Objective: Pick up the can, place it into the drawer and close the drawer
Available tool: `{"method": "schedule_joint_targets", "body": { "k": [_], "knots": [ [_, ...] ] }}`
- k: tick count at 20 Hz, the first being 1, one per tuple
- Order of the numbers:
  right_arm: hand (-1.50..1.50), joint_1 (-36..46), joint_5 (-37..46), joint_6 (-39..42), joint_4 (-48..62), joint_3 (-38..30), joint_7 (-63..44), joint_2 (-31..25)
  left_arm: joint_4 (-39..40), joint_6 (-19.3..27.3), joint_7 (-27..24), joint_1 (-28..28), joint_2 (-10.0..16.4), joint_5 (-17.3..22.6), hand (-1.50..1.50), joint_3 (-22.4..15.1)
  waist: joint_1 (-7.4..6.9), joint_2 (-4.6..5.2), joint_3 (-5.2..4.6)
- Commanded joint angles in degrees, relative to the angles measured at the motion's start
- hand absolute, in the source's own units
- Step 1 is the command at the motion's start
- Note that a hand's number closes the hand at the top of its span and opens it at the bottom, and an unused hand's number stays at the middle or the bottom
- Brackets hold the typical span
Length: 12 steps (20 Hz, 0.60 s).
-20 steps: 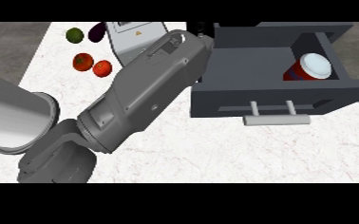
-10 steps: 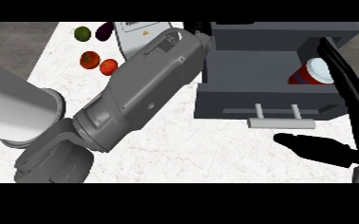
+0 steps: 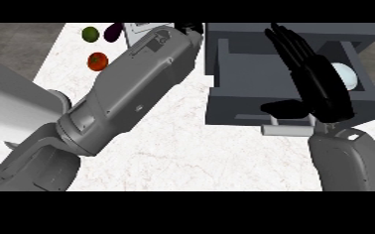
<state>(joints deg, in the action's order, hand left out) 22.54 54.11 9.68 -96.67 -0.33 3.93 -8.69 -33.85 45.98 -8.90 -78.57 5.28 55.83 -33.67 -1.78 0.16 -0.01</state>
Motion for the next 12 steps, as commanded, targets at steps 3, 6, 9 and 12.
{"method": "schedule_joint_targets", "body": {
  "k": [3, 6, 9, 12],
  "knots": [
    [-1.50, 6.2, 9.9, -6.2, 15.1, 3.2, 0.4, -0.9, -5.4, -0.5, 3.5, 2.7, 5.9, -1.7, -1.50, -0.1, -0.65, -0.12, 0.00],
    [-1.50, 12.0, 10.2, -11.7, 25.8, 0.1, 2.7, -0.7, -6.6, -0.9, 4.7, 3.8, 7.2, -2.4, -1.50, 0.4, -0.70, 0.12, 0.03],
    [-1.50, 13.5, 13.4, -15.8, 33.3, 1.1, 1.7, 1.2, -8.8, -1.4, 3.5, 7.3, 8.4, -3.5, -1.50, 0.9, -0.44, 0.21, 0.03],
    [-1.50, 16.8, 14.4, -19.9, 40.7, -0.8, 2.5, 0.4, -14.0, 1.3, 5.5, 9.5, 9.6, -5.4, -1.50, -0.8, -0.97, -0.04, 0.04]
  ]
}}
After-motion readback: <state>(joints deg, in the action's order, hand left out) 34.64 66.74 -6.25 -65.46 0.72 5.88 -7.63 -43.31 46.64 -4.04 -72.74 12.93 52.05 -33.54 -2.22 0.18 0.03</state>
